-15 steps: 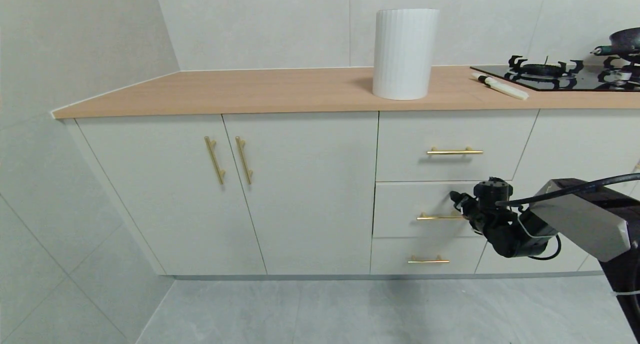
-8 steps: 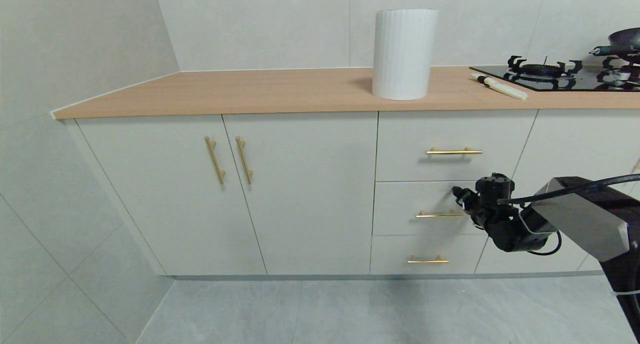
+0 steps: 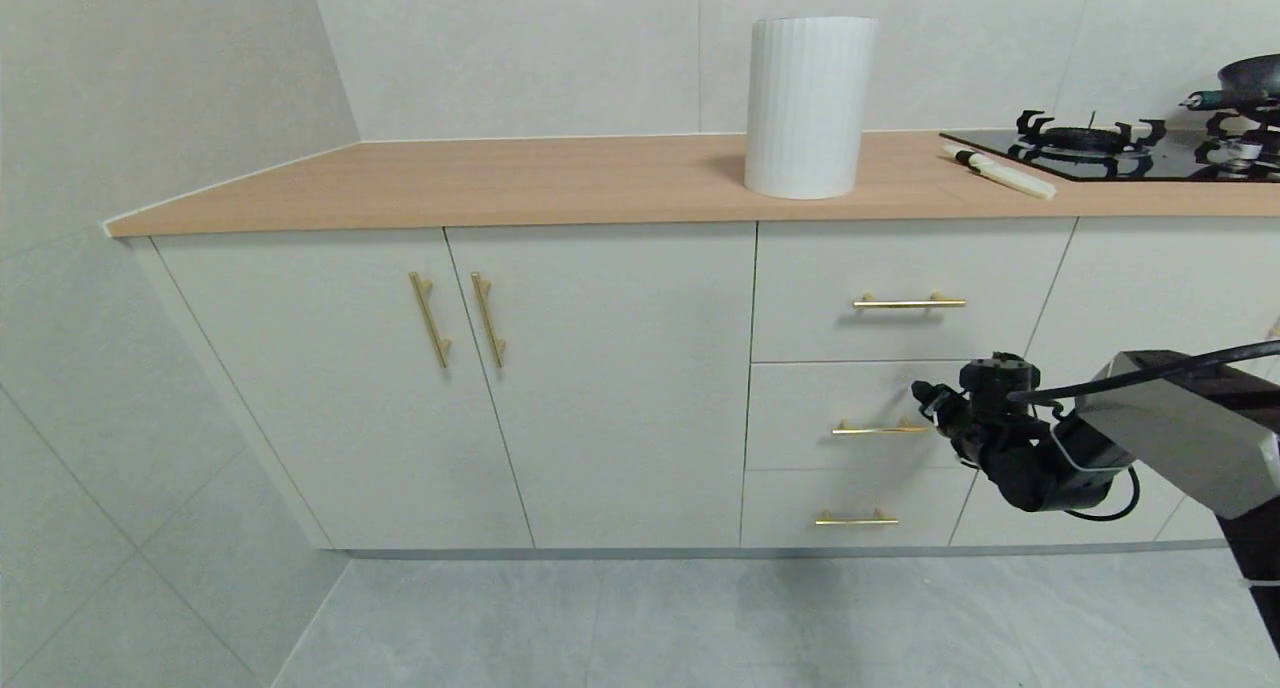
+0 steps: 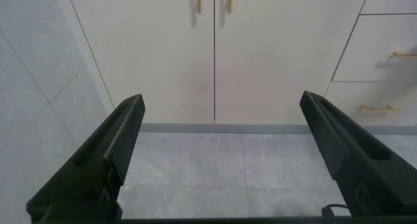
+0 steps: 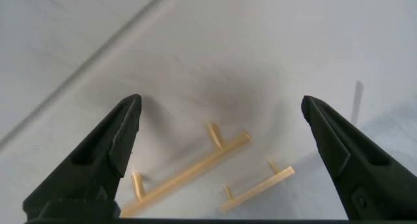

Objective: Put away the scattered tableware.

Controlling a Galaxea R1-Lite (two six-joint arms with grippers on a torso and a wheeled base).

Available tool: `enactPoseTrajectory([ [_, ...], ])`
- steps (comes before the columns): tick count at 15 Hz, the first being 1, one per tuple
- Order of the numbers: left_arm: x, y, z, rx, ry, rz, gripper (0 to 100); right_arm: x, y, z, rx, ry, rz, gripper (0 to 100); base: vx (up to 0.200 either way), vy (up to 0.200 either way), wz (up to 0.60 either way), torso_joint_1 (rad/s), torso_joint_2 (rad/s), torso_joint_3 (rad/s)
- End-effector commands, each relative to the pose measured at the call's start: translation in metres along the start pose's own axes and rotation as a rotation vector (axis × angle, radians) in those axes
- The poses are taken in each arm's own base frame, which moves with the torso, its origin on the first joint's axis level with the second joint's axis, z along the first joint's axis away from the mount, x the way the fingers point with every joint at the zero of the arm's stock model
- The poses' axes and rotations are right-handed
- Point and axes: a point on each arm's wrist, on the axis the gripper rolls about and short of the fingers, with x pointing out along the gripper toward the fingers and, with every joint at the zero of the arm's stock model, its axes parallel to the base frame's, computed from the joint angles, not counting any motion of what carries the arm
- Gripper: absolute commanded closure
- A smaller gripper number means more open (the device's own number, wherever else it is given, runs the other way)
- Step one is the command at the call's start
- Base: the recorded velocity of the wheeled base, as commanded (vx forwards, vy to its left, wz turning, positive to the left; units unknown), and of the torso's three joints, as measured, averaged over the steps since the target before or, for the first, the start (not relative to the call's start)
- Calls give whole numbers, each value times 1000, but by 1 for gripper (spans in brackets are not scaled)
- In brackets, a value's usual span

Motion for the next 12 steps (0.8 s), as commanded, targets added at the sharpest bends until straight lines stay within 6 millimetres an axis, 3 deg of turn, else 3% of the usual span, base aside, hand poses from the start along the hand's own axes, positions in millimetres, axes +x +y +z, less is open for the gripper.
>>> enactPoseTrajectory([
  [1,0,0,0,0,1,2,0,-49,15,31,-3,4,43,0,0,0,0,0,0,0],
  [2,0,0,0,0,1,0,0,-68,19,44,-2,-6,60,0,0,0,0,0,0,0],
  [3,0,0,0,0,1,0,0,-101,26,62,-18,-22,83,0,0,0,0,0,0,0],
  [7,0,0,0,0,1,2,0,-205,21,95,-165,-99,133,0,0,0,0,0,0,0],
  [10,0,0,0,0,1,2,0,-279,13,106,-226,-176,200,0,0,0,0,0,0,0],
  [12,0,0,0,0,2,2,0,-311,4,110,-270,-224,222,0,0,0,0,0,0,0],
])
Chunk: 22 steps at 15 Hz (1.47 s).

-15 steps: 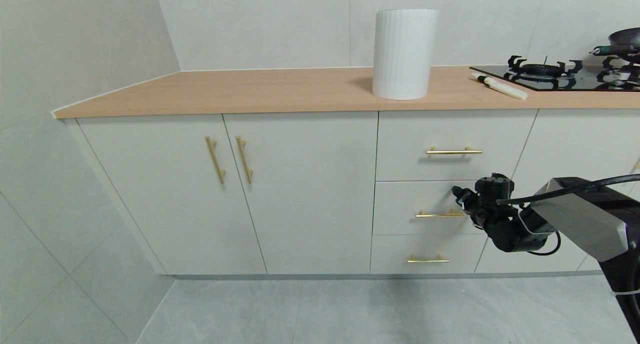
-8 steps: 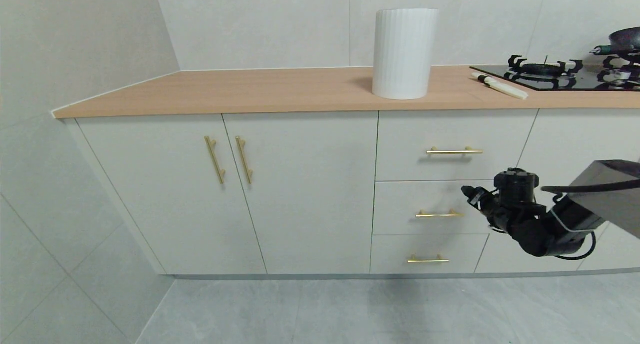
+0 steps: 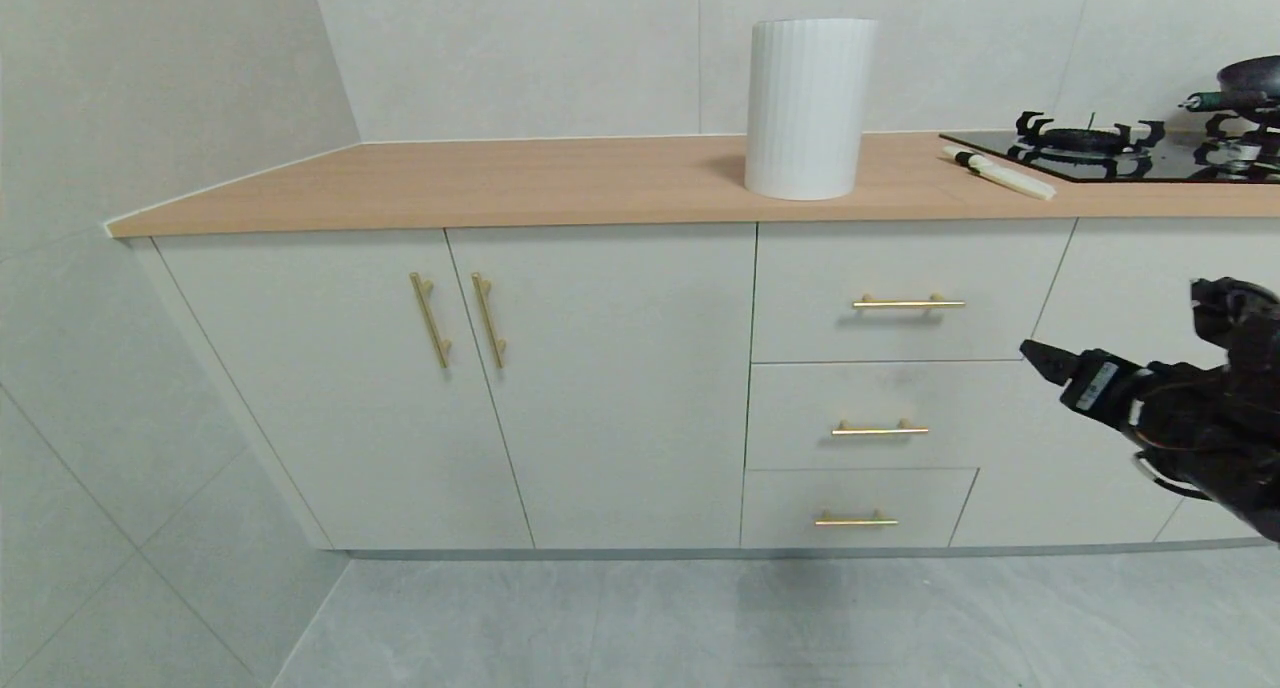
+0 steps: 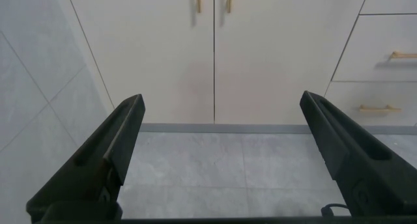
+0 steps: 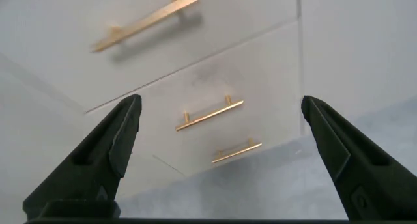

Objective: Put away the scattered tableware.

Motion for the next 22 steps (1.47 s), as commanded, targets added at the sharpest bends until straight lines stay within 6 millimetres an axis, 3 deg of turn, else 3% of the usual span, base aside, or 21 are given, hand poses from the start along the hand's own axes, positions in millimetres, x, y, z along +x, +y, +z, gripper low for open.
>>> enactPoseTrajectory([
  [1,0,0,0,0,3,1,0,-84,-9,24,-64,-156,66,0,0,0,0,0,0,0],
  [3,0,0,0,0,1,1,0,-116,-19,25,-93,-218,66,0,0,0,0,0,0,0],
  [4,0,0,0,0,1,1,0,-142,-27,23,-125,-259,40,0,0,0,0,0,0,0],
  [5,0,0,0,0,1,1,0,-151,-30,23,-138,-270,36,0,0,0,0,0,0,0],
  [6,0,0,0,0,1,1,0,-186,-41,21,-177,-298,28,0,0,0,0,0,0,0],
  [7,0,0,0,0,3,1,0,-198,-45,19,-193,-300,25,0,0,0,0,0,0,0],
  [9,0,0,0,0,3,1,0,-248,-64,10,-278,-303,-37,0,0,0,0,0,0,0],
  [11,0,0,0,0,1,1,0,-276,-74,-1,-286,-313,-93,0,0,0,0,0,0,0],
  [15,0,0,0,0,1,1,0,-304,-85,-28,-334,-400,-159,0,0,0,0,0,0,0],
  [17,0,0,0,0,3,0,0,-297,-88,-40,-350,-369,-145,0,0,0,0,0,0,0],
  [22,0,0,0,0,3,0,0,-262,-94,-91,-400,-205,164,0,0,0,0,0,0,0],
])
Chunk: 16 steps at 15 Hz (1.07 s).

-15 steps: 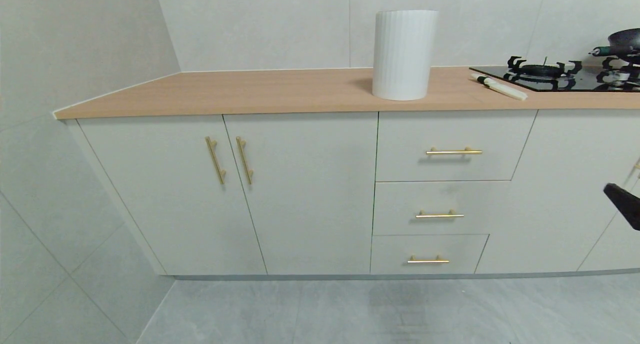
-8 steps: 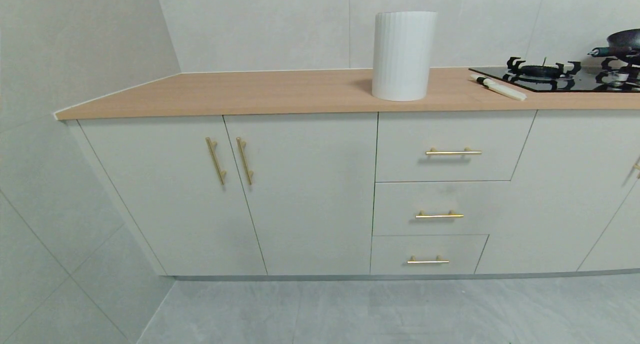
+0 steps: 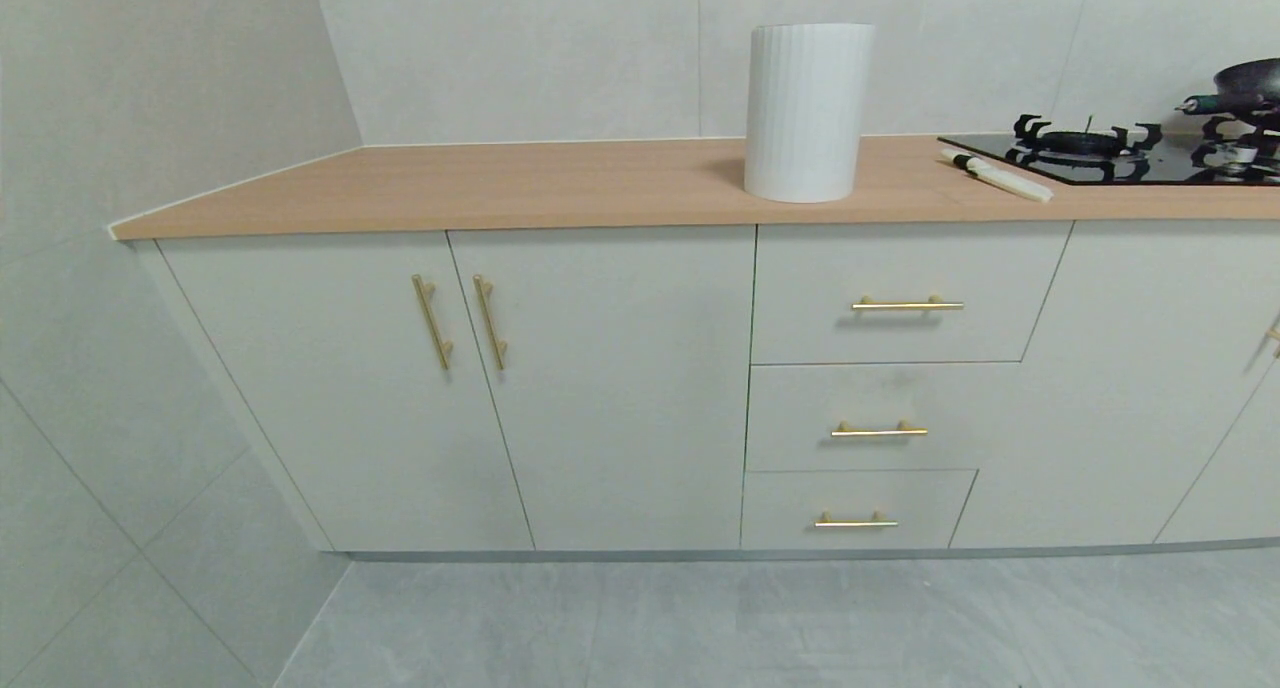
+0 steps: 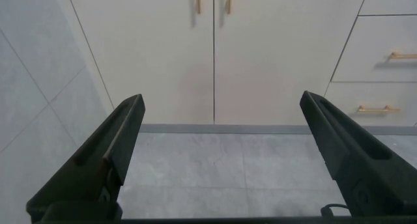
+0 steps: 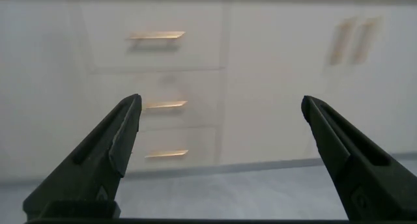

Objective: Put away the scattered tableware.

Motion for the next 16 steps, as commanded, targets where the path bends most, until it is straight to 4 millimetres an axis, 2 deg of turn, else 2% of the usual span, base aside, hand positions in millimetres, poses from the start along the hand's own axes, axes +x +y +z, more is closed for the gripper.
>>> enactPoseTrajectory([
  [1,0,0,0,0,1,2,0,5,3,-25,-3,63,69,0,0,0,0,0,0,0],
  [2,0,0,0,0,1,2,0,4,4,-31,-3,124,78,0,0,0,0,0,0,0],
  [8,0,0,0,12,2,0,0,4,4,-31,67,130,69,0,0,0,0,0,0,0],
  [16,0,0,0,3,4,0,0,4,4,-31,66,130,64,0,0,0,0,0,0,0],
])
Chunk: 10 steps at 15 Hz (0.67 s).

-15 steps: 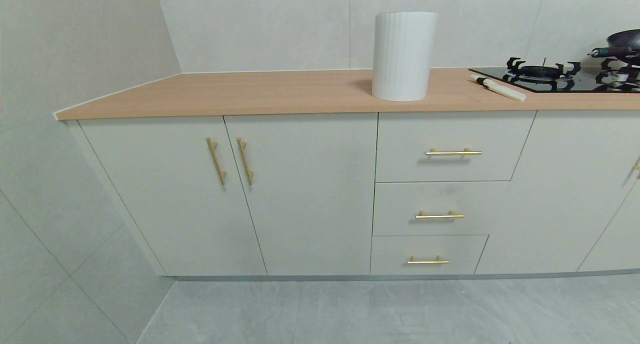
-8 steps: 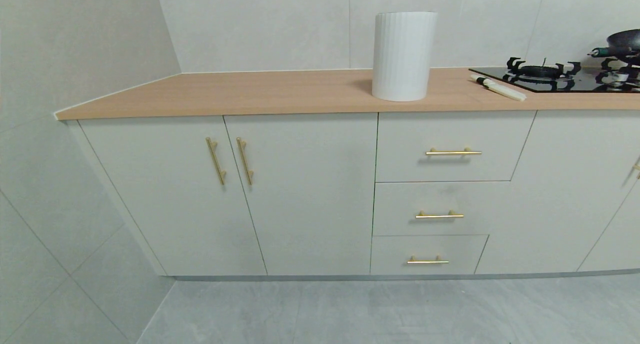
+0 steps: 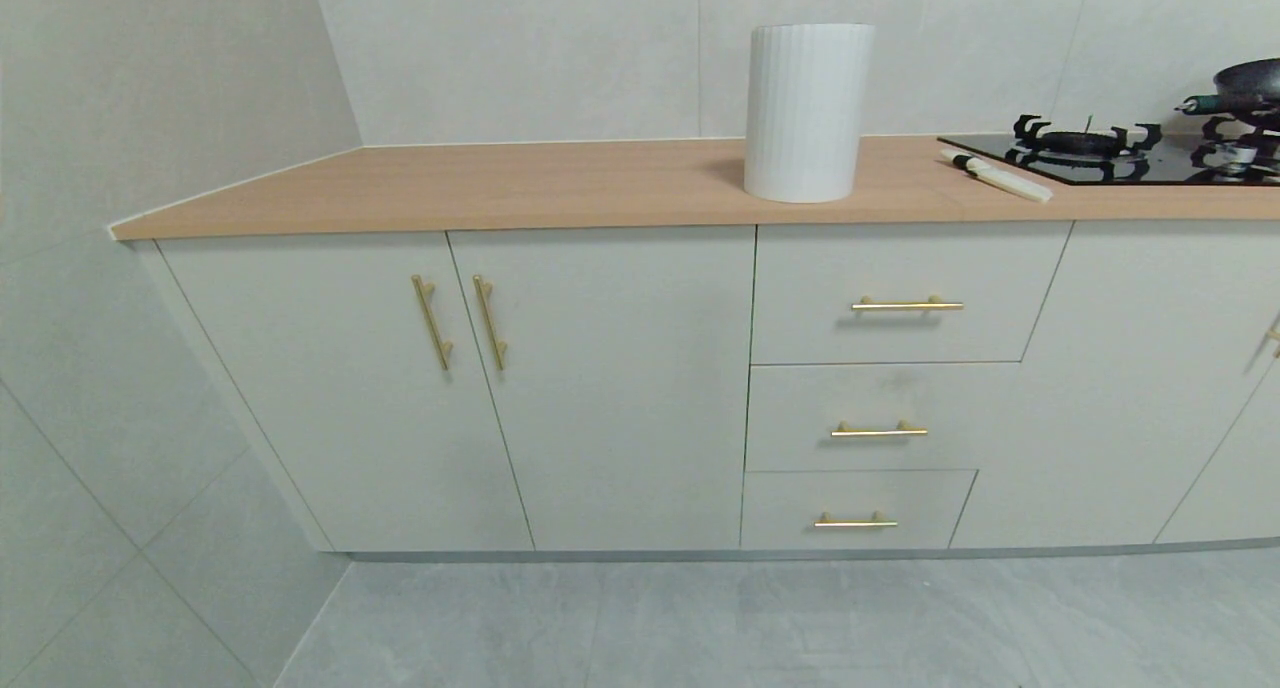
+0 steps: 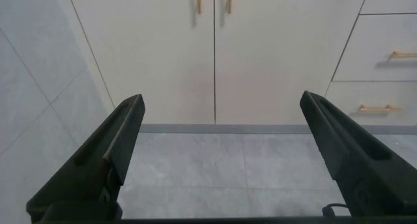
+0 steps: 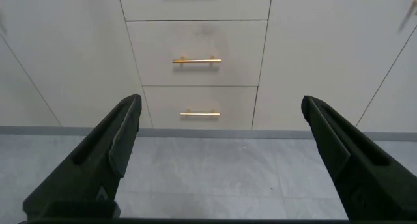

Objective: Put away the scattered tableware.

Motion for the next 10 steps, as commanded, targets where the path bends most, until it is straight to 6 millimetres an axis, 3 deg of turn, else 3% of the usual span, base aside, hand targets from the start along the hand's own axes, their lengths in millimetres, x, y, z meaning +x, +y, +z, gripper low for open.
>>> enactPoseTrajectory([
  [1,0,0,0,-3,2,1,0,0,0,0,-1,5,5,0,200,0,0,-2,12,2],
  [10,0,0,0,-3,0,1,0,0,0,0,-1,5,5,0,200,0,0,3,3,4],
])
